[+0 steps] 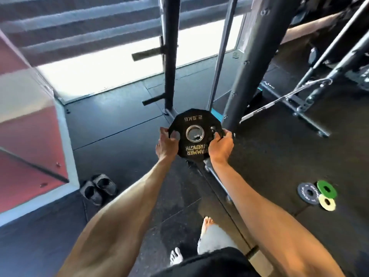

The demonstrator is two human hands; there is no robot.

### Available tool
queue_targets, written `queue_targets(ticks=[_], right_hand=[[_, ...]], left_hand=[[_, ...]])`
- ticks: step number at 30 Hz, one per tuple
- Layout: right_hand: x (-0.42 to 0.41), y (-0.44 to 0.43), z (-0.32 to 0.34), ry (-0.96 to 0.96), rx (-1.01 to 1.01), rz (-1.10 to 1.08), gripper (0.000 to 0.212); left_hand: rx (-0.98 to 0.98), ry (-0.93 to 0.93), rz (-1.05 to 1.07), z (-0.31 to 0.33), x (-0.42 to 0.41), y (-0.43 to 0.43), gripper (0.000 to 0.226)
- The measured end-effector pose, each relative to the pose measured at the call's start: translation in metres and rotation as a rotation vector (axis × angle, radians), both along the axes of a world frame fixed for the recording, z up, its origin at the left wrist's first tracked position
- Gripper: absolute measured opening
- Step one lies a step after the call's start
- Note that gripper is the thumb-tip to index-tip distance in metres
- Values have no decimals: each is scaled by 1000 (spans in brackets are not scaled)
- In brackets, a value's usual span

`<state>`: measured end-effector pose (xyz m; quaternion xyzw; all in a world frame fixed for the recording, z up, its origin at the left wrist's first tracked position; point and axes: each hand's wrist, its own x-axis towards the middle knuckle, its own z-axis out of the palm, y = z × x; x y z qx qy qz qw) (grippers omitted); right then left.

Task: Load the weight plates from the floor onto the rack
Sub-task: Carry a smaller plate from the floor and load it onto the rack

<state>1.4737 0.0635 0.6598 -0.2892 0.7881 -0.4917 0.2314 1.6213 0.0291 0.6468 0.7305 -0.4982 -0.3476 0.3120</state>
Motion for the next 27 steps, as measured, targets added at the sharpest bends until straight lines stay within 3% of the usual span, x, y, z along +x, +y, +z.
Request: queue_targets(ticks=[5, 13, 20, 27], right_hand=[[76, -61, 44, -50, -131, 102, 30], [162, -203, 119, -85, -485, 188, 15], [204, -333, 205, -27, -729, 170, 13], [215, -433, 251, 67, -862, 184, 9]], left_hand=[[-252, 64, 250, 33, 70, -39, 25], [-583, 96, 462, 114, 150, -172, 23], [-863, 94, 478, 186, 190, -307, 21], [-938, 87, 399, 237, 207, -414, 27]])
